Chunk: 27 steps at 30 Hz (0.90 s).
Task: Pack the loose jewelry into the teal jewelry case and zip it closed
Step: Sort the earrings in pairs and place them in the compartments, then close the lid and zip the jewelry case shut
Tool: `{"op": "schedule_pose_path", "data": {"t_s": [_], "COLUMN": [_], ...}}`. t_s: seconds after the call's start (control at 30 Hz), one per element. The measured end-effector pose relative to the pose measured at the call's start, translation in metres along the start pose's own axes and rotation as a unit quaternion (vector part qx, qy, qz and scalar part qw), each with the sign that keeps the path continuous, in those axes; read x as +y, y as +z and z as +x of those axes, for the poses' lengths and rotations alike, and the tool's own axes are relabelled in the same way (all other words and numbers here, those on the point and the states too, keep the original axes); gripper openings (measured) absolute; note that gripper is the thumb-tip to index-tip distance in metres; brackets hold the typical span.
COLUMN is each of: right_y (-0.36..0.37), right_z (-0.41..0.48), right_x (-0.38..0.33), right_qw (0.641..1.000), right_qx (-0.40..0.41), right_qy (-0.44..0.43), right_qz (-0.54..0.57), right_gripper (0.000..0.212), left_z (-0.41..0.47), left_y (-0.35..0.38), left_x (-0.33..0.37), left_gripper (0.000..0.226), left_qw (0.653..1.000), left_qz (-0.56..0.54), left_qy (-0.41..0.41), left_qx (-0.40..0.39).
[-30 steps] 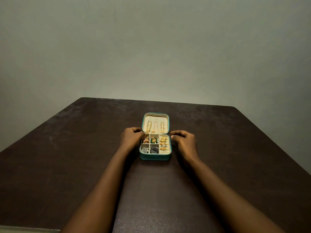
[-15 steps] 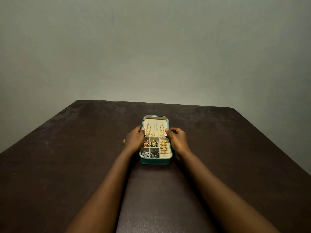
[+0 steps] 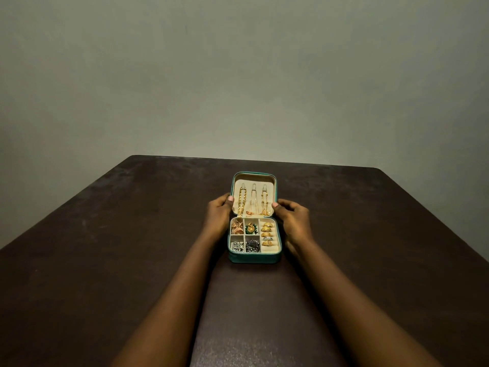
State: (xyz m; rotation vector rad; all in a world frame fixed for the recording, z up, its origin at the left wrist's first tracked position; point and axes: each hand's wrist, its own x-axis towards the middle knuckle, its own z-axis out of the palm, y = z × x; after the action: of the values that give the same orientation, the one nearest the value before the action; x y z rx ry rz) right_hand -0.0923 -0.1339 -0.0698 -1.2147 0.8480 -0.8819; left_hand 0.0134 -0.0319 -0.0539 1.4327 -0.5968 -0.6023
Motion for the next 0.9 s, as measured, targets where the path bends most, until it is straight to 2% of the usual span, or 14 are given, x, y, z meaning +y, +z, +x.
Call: {"op": "schedule_pose_path", "data": {"t_s": [0.47,0.67,0.9], "right_y": [-0.006,-0.015,-0.024], "right_z": [-0.002,-0.009,-0.013], "right_x": [-0.006,-0.017,-0.030], "right_qw": [0.999,0.996,0.991], "right_qx": [-0.010,-0.071,-0.122], "right_qy": [-0.036,-0.045,-0.042], "right_qz": [0.001,-0.005,-0.043], "right_gripper": [0.036,0.048,0.051], "left_z": [-0.001,0.001,-0.003], "left_y": [-0.003,-0.002,-0.002], "left_x": [0.001,0.000,0.000], "left_gripper": [0.031,0.029,0.031], "left_qw": [0.992,0.985,0.979], "left_qz": [-0.123,-0.169,-0.202], "left_qy": [-0.032,-0.036,-0.025], "left_qx": [-0.002,-0.007,-0.007]}}
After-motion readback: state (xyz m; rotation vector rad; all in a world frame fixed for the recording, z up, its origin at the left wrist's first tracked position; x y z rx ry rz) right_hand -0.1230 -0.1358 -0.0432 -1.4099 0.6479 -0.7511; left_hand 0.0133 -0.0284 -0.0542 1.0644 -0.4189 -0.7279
